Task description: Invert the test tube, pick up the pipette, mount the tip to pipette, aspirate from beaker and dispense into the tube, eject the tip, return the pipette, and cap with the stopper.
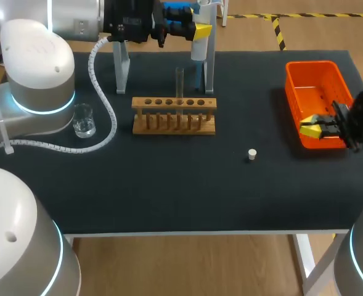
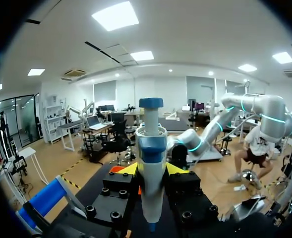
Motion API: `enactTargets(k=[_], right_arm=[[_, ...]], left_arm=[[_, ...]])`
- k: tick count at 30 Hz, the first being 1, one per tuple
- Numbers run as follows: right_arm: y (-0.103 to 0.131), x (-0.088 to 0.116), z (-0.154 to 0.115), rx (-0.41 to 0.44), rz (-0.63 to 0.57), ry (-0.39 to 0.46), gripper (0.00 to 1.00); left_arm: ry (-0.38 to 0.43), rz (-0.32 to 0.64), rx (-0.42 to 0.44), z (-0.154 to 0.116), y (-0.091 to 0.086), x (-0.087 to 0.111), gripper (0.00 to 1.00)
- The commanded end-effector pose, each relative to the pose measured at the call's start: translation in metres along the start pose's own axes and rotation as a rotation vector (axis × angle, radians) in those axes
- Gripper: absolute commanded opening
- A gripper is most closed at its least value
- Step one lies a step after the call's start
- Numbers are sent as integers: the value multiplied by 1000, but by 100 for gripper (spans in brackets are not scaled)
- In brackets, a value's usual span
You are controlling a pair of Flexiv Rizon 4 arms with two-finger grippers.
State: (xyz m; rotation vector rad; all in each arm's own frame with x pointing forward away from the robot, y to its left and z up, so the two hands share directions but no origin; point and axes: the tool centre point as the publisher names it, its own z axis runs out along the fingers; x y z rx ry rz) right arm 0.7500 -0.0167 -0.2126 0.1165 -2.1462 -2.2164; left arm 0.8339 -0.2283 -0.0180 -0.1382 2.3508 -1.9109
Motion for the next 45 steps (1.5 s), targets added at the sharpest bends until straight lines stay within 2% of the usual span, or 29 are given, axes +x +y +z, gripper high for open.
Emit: enactTargets(k=[1, 6, 23, 30, 38, 45], right_arm=[[10, -13, 27, 9, 4, 11, 0], [13, -27, 49, 35, 19, 18, 0], [16, -74, 116, 39, 20, 56, 0], [12, -84, 136, 50, 21, 83, 0], [-4, -92, 149, 61, 48, 98, 0], [-14, -93, 163, 57, 61, 101, 0]], left_arm=[[-1, 0, 0, 1, 0, 0, 0], [-1, 0, 0, 1, 0, 0, 0], [-1, 0, 0, 1, 0, 0, 0], [-1, 0, 0, 1, 0, 0, 0], [-1, 0, 0, 1, 0, 0, 0], [-1, 0, 0, 1, 0, 0, 0]])
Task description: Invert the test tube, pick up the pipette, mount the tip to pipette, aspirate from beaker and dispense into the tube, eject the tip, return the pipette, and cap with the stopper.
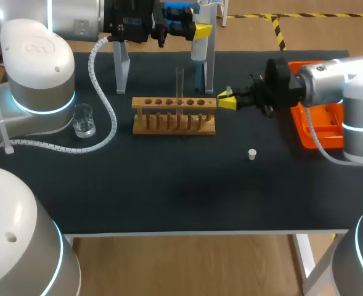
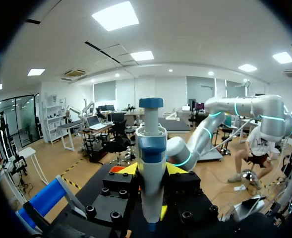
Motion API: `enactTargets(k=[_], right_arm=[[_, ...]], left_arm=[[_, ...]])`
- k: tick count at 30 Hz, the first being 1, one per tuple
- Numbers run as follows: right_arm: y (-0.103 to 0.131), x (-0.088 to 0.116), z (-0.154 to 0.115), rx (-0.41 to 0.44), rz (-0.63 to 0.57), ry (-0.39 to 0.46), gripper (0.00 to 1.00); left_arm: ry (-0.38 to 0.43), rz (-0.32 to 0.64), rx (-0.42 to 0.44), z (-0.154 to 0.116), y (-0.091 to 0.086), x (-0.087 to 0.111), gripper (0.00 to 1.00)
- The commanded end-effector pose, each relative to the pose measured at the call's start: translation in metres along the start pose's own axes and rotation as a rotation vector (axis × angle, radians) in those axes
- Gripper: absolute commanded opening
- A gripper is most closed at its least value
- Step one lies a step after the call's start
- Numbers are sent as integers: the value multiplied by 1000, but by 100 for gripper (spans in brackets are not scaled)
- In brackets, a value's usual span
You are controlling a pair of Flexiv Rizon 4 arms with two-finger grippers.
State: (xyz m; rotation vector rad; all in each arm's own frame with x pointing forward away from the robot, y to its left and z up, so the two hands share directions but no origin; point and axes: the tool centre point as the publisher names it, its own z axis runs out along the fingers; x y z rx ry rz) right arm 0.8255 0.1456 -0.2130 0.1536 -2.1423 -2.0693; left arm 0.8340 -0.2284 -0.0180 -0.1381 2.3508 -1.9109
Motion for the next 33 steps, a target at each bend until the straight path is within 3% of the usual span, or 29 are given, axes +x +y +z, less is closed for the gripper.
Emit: enactTargets(k=[1, 17, 33], right_arm=[[-8, -4, 11, -5, 1, 11, 0], [-24, -17, 31, 17, 6, 17, 0], [-19, -28, 49, -7, 9, 8, 0]], left_arm=[[-1, 0, 0, 1, 0, 0, 0], [-1, 0, 0, 1, 0, 0, 0], [-1, 0, 0, 1, 0, 0, 0]])
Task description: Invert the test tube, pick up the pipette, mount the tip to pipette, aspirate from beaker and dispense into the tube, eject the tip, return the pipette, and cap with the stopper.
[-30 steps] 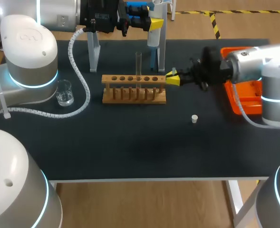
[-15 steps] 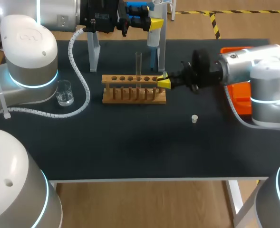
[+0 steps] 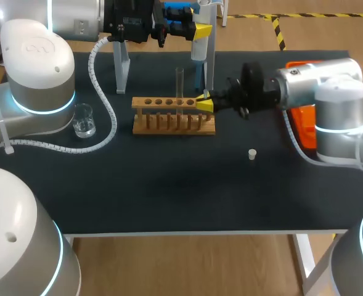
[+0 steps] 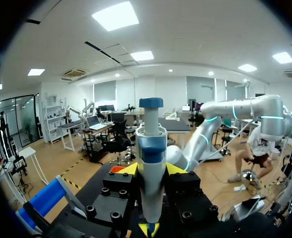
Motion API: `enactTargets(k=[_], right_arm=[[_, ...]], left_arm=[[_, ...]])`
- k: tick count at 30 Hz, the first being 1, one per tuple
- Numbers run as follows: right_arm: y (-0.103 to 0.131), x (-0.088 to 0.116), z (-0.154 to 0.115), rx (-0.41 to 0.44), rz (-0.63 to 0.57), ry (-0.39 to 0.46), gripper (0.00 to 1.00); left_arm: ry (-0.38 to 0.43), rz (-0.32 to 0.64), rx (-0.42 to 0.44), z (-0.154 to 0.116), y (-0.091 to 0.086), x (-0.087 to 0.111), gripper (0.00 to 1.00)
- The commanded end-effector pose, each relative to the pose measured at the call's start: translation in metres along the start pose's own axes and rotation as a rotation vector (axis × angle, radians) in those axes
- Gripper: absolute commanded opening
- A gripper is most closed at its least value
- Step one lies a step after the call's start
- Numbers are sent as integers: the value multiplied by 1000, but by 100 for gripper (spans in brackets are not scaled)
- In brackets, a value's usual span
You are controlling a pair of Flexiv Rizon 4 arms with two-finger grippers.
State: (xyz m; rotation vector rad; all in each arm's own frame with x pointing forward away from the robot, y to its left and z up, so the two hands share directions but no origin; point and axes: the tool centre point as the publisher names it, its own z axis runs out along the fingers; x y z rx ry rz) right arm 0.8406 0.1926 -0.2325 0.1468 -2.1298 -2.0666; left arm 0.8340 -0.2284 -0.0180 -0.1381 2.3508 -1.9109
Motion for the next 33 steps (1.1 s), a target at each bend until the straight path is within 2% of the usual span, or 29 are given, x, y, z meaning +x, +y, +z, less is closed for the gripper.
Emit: enactTargets(k=[1, 13, 33], right_arm=[[-2, -4, 6, -2, -1, 2, 0], [3, -6, 20, 6, -17, 22, 0], [15, -2, 23, 7, -44, 41, 0]], left_arm=[[-1, 0, 0, 1, 0, 0, 0], [-1, 0, 0, 1, 0, 0, 0], [-1, 0, 0, 1, 0, 0, 0]])
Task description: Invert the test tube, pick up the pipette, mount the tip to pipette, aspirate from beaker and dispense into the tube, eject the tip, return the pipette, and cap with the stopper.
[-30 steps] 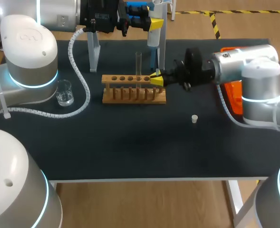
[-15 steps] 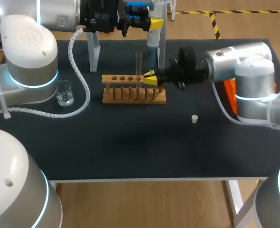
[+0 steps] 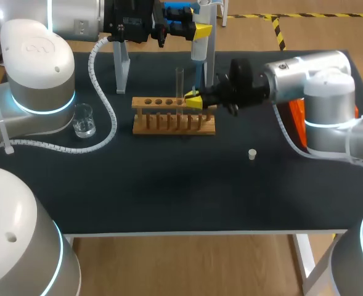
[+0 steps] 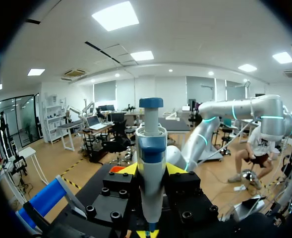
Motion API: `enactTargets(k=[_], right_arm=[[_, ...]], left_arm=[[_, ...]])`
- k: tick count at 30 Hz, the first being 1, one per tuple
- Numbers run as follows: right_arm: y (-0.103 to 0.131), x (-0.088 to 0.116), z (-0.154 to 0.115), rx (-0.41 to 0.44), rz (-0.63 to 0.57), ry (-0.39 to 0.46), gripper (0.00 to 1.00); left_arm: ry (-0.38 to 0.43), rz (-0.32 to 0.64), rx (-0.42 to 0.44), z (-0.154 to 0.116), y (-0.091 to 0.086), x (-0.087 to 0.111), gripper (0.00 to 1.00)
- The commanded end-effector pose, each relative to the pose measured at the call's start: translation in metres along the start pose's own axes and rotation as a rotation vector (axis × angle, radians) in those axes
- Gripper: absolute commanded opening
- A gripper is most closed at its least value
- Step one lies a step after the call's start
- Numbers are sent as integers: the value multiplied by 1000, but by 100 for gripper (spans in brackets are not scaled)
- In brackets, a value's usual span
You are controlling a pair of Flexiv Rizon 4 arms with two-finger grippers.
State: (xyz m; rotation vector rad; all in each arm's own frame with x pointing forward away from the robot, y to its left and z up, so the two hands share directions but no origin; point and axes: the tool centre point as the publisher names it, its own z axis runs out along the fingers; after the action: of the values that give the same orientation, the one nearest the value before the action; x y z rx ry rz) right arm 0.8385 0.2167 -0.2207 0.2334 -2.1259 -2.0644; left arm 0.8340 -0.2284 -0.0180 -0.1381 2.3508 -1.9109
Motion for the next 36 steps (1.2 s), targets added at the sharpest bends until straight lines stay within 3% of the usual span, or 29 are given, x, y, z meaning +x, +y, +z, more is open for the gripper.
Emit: enactTargets(k=[1, 11, 22, 36], right_arm=[[3, -1, -1, 3, -2, 1, 0], [7, -2, -3, 0, -13, 1, 0], [-8, 2, -5, 17, -7, 5, 0], [3, 2, -4, 1, -30, 17, 0]], left_arm=[[-1, 0, 0, 1, 0, 0, 0], [-1, 0, 0, 1, 0, 0, 0], [-1, 0, 0, 1, 0, 0, 0], [-1, 0, 0, 1, 0, 0, 0]])
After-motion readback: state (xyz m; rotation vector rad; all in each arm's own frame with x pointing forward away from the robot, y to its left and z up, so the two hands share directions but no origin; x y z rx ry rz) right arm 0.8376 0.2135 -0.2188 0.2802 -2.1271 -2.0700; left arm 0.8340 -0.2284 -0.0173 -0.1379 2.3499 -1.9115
